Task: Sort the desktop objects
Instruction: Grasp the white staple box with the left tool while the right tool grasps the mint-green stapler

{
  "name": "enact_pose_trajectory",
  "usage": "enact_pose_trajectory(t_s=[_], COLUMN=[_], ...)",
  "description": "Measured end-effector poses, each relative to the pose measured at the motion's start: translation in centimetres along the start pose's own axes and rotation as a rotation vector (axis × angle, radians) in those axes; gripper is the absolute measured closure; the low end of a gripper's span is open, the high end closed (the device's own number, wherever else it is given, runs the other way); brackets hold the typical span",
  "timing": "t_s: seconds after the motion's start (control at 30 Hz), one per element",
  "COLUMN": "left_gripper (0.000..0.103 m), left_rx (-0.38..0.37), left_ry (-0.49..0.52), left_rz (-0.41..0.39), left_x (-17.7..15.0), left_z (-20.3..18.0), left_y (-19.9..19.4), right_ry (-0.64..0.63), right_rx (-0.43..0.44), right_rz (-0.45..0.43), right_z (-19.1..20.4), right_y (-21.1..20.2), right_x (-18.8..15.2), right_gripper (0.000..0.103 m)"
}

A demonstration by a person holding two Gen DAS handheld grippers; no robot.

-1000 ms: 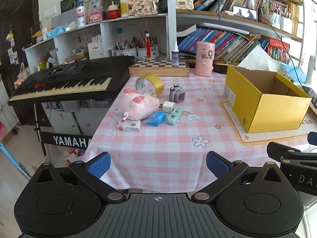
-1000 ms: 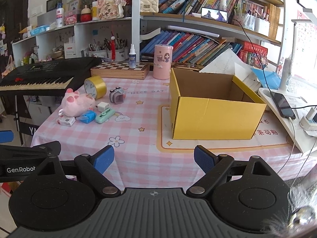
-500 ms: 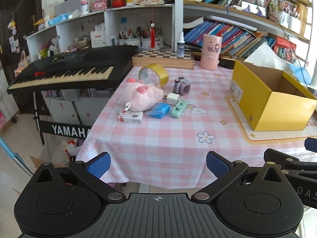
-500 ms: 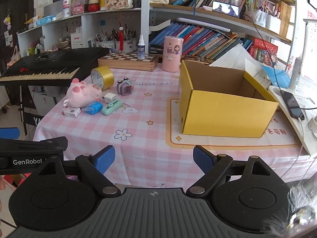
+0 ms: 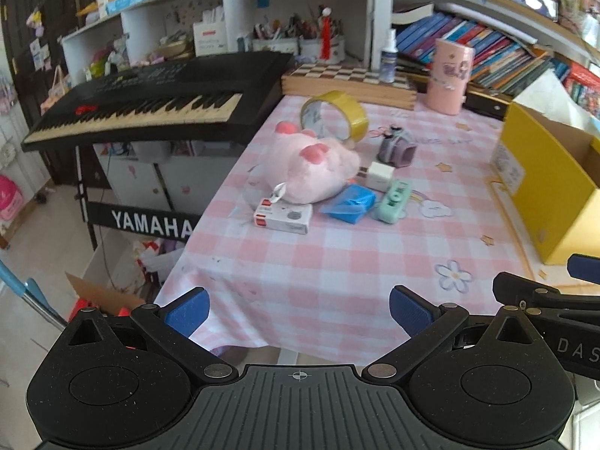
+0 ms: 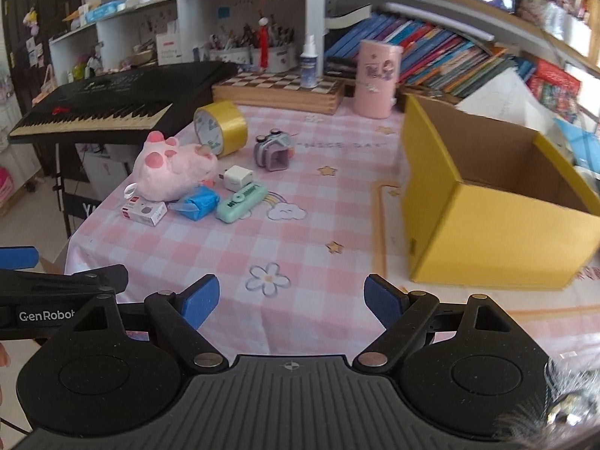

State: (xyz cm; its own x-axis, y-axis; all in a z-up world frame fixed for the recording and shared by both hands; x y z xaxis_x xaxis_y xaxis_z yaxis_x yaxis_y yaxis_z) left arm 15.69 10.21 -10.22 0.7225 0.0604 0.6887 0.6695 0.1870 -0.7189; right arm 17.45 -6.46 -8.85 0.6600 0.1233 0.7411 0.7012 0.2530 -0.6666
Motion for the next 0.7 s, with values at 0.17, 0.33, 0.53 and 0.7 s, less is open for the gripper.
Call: enact_pose_trajectory(t_s=[0.17, 0.33, 0.53, 0.7], left_gripper=[0.003, 0.01, 0.014, 0.02], left_rx=[0.031, 0.073, 0.016, 0.032], left_ry=[-0.021, -0.039, -0.027, -0.011], left_rz=[0.025, 0.052, 0.072, 0.096], left_x=[1.0, 1.8, 3.0, 3.9], left_z=[0.8, 1.5, 1.0, 0.7], left_y=[2.4, 5.3, 8.0, 10.1], right_ry=[-0.031, -0.058, -0.12, -0.154], right_rx=[0.046, 0.08, 0.129, 0.174], right_rz=[0.033, 0.064, 0.11, 0.153], right_z=[0.4, 0.4, 0.1, 0.4], right_y=[3.2, 6.1, 9.9, 12.1], right_x=[1.8, 3.3, 4.4, 5.0], right_gripper=[0.018, 0.019, 0.028, 0.028])
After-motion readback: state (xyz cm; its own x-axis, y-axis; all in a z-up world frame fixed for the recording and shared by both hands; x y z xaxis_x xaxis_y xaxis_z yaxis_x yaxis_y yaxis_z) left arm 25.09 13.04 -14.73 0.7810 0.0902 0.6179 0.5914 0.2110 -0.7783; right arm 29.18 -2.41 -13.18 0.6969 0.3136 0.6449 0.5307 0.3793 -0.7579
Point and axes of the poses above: each gripper's, at about its wrist camera, not at the fingertips, and y roughly the way its jaws point, z to its left, x to its top, the point moved 9 cm from there along y, roughly the way its jaws point, and after that the axes turned 6 degrees about x, right-handed, at the moved point
